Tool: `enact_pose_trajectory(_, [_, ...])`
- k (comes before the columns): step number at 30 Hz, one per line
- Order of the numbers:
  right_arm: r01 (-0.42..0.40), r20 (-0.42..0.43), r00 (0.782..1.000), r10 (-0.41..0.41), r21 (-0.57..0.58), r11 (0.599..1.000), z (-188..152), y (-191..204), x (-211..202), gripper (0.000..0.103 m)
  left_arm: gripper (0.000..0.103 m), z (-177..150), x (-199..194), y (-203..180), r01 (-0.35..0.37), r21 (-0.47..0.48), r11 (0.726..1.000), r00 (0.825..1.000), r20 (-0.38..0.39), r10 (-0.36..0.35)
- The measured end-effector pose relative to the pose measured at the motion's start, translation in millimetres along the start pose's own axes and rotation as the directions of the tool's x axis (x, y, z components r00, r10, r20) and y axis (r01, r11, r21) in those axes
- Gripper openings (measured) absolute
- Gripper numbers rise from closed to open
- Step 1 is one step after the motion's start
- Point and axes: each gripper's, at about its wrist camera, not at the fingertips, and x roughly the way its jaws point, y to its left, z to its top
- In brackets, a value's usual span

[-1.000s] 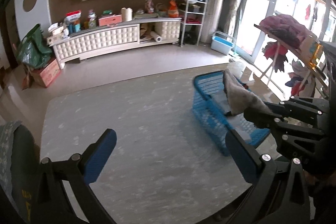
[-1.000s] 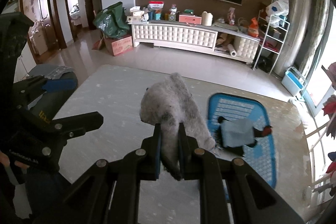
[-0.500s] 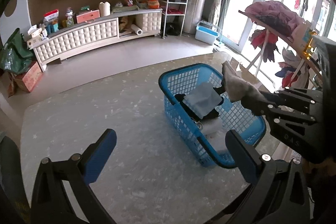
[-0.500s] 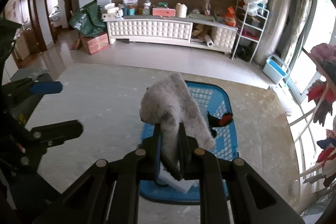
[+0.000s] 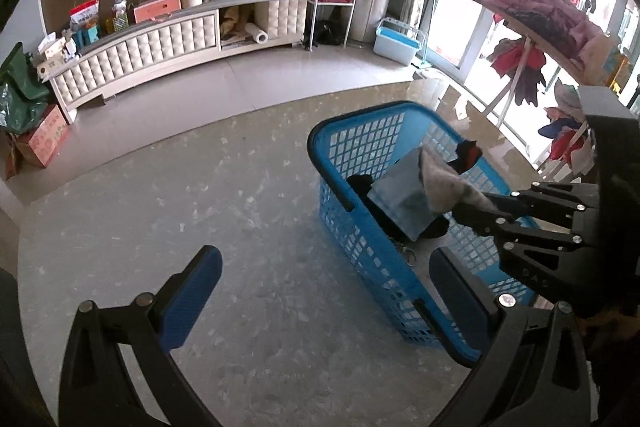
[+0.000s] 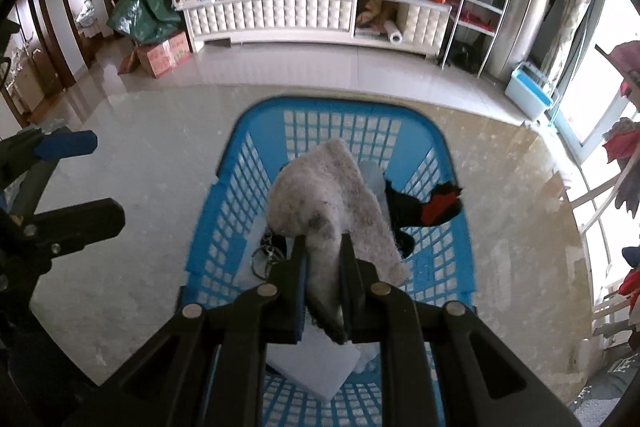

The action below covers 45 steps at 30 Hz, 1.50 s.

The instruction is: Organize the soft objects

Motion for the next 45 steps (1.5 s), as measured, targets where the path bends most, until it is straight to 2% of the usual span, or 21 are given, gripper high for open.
enact_pose_trajectory(9, [-0.01,-0.143,0.99,0.008,-0.014,1.0,2,3,34,0.013,0.103,-2,27,8,0.02,-0.013,1.0,0.999,-0.045,-0.021])
enact_pose_trajectory(19, [-0.027,-0.224,0.974,0.024,-0.013,1.0,1,2,42,0.019,0.103,-8,34,15,0.026,-0.02,0.999,0.998,-0.06,-0.027])
enact_pose_trajectory(22, [-0.036,-0.222,0.974,0.035,-0.003,0.999,0,0,37,0.034,0.103,-9,31,17,0.022,-0.026,0.999,0.998,-0.061,-0.024])
enact_pose_trajectory(24, [-0.048,-0.217,0.975,0.046,-0.002,0.999,0,-1,34,0.055,0.103,-10,28,17,0.018,-0.026,1.0,0.998,-0.058,-0.019])
enact_pose_trajectory(26, [-0.055,-0.208,0.977,0.054,0.002,0.998,-4,-3,29,0.065,0.103,-11,26,19,0.013,-0.024,1.0,0.998,-0.055,-0.014])
enact_pose_trajectory(29, [-0.027,-0.198,0.98,0.025,-0.006,1.0,-5,-8,23,0.081,0.103,-12,21,19,0.006,-0.024,1.0,0.999,-0.048,-0.007])
enact_pose_trajectory(36, [-0.042,-0.164,0.986,0.042,0.006,0.999,-14,-12,-8,0.102,0.103,-16,-2,14,0.0,-0.029,1.0,1.0,-0.013,-0.001])
enact_pose_trajectory(45, [-0.031,-0.063,0.998,0.032,0.018,0.999,-25,-12,-63,0.103,0.103,-25,-55,4,-0.004,-0.05,0.999,0.997,0.071,0.008])
